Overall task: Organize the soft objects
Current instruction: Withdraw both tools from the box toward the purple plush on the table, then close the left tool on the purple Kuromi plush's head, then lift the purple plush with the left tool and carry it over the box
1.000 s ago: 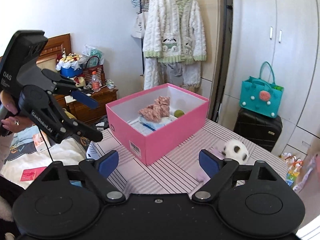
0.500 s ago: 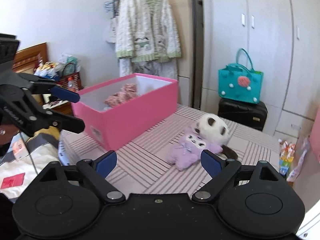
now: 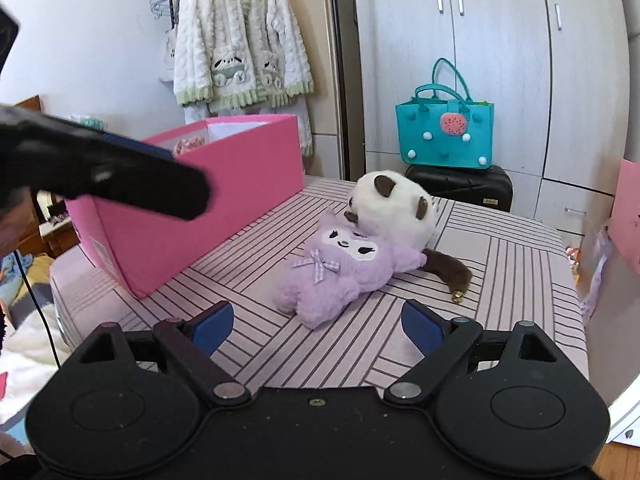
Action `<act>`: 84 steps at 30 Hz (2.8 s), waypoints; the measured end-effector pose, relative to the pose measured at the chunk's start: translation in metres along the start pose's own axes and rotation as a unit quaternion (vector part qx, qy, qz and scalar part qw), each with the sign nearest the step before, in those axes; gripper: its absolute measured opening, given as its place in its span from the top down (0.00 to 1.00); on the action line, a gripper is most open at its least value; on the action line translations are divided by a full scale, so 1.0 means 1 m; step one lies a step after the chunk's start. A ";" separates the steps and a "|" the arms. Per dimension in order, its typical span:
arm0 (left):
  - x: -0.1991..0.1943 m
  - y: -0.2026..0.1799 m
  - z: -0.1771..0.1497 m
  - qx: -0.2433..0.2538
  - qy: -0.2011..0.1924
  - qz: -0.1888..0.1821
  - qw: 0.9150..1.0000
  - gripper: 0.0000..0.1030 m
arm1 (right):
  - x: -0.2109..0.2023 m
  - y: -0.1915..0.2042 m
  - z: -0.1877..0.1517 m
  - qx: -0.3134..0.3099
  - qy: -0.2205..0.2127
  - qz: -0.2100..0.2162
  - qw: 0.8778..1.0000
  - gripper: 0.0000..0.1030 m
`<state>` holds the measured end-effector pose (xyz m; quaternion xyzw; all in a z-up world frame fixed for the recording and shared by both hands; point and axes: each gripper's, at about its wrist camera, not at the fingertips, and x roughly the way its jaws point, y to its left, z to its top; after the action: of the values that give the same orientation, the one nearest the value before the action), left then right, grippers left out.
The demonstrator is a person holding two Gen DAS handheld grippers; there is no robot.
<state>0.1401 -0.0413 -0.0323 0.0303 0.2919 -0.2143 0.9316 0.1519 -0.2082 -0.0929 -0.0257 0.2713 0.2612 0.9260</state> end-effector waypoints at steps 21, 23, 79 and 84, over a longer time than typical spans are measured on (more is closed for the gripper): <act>0.096 0.030 0.000 -0.087 0.123 -0.036 0.988 0.41 | 0.060 -0.002 0.015 -0.003 0.063 0.008 0.998 0.13; 0.098 0.032 -0.003 -0.097 0.130 -0.041 0.986 0.47 | 0.061 -0.004 0.014 0.002 0.067 0.011 0.998 0.17; 0.039 0.013 -0.018 -0.148 0.121 -0.062 0.980 0.68 | -0.003 0.009 0.015 0.112 0.109 0.018 0.988 0.47; 0.014 0.011 -0.018 -0.142 0.117 -0.067 0.981 0.67 | -0.019 0.022 0.022 0.103 0.113 0.025 0.988 0.47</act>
<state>0.1455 -0.0330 -0.0563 -0.0976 0.4275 -0.2275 0.8695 0.1379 -0.1937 -0.0628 0.0478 0.3999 0.2505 0.8804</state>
